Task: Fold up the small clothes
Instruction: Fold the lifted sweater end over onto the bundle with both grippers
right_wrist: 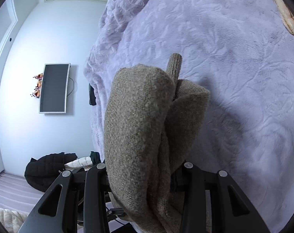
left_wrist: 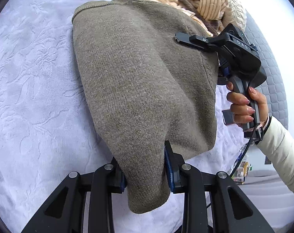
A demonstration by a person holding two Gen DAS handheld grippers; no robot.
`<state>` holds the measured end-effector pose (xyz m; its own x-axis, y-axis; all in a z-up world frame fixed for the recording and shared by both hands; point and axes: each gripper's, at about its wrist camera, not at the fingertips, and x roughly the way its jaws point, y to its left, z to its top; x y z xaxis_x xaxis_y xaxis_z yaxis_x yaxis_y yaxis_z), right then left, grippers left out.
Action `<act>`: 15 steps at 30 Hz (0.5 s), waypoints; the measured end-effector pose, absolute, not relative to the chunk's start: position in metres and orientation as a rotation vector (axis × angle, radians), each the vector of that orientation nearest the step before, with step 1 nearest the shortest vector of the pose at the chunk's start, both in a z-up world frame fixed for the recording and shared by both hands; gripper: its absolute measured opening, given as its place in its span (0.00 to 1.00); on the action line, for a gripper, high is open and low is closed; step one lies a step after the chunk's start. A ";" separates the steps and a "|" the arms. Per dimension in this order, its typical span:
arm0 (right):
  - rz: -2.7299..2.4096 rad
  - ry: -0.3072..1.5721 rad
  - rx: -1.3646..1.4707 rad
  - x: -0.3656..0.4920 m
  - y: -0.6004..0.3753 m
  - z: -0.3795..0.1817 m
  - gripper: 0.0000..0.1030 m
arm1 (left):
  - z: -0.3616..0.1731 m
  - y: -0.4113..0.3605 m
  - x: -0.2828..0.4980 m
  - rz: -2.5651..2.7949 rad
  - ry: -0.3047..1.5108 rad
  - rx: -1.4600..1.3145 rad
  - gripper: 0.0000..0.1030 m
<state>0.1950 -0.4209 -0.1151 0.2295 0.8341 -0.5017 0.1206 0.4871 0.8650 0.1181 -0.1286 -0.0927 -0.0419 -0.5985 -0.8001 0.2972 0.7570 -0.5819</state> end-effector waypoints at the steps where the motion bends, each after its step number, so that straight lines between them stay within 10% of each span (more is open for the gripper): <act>1: 0.622 1.258 0.971 0.193 -0.419 -0.109 0.41 | -0.088 -0.125 0.115 -0.733 1.433 -0.265 0.31; 15: 0.724 1.261 0.991 0.121 -0.346 -0.087 0.41 | -0.053 -0.067 0.051 -0.642 1.405 -0.177 0.31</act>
<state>0.1210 -0.3461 -0.0867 0.1888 0.8836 -0.4286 0.0749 0.4222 0.9034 0.0515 -0.0672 -0.0530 0.0290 -0.5144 -0.8570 0.3116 0.8193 -0.4813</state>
